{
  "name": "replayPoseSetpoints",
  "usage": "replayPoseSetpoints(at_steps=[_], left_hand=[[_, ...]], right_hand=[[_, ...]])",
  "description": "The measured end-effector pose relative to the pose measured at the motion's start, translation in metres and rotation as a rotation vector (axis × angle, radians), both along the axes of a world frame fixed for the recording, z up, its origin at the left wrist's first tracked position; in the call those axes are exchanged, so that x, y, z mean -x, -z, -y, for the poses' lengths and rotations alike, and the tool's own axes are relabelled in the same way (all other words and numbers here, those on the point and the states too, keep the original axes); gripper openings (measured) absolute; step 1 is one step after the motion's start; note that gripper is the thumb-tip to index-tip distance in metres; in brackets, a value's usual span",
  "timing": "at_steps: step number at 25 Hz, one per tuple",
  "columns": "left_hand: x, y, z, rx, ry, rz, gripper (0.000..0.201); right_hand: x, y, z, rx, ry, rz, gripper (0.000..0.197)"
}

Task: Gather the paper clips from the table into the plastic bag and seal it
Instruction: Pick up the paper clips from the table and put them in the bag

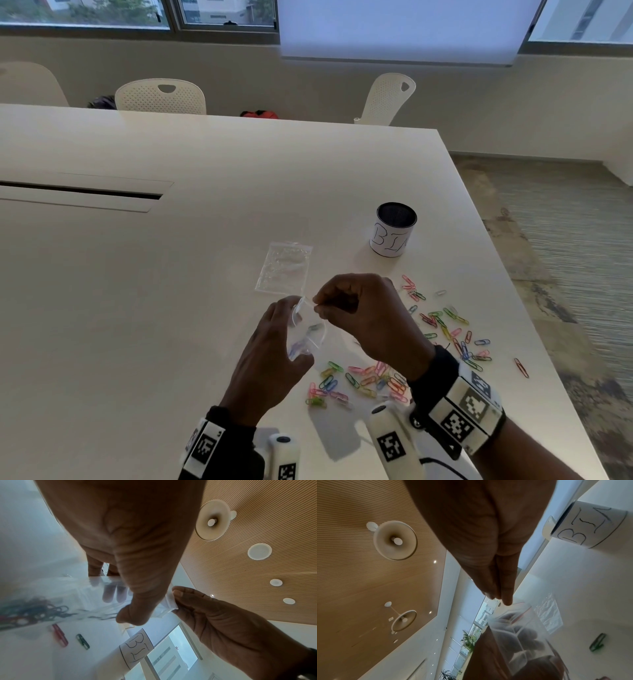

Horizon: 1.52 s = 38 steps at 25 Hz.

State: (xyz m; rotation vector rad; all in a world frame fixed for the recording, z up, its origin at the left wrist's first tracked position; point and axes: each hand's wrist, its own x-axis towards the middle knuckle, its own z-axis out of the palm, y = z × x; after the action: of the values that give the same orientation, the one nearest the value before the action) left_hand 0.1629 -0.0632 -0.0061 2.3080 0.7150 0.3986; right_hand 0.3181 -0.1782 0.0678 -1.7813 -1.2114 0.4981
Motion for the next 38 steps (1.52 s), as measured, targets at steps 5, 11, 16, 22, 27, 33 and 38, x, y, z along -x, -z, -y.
replayPoseSetpoints(at_steps=[5,11,16,22,27,33,38], left_hand=[[0.013,-0.006,-0.007,0.006,-0.040,0.067,0.077],[0.031,-0.013,-0.018,-0.004,-0.131,0.109,0.080],[0.031,-0.013,-0.015,0.018,-0.129,0.100,0.080],[0.016,-0.011,-0.006,0.063,-0.097,0.100,0.076],[0.001,-0.010,-0.002,0.091,-0.057,0.088,0.077],[-0.012,-0.010,-0.004,0.080,-0.009,0.058,0.077],[-0.020,-0.009,-0.006,0.068,0.037,0.028,0.077]], right_hand=[[-0.026,0.032,-0.009,0.085,0.061,0.082,0.012],[-0.016,0.078,-0.035,0.393,-0.155,0.313,0.034],[0.004,0.086,-0.050,0.409,-0.302,0.462,0.019],[-0.027,0.082,-0.024,0.395,-0.260,0.400,0.011],[-0.072,0.078,0.009,0.438,-0.146,0.445,0.010],[-0.150,0.072,0.020,0.374,0.237,0.419,0.020],[-0.169,0.084,0.012,0.551,0.291,0.422,0.030]])
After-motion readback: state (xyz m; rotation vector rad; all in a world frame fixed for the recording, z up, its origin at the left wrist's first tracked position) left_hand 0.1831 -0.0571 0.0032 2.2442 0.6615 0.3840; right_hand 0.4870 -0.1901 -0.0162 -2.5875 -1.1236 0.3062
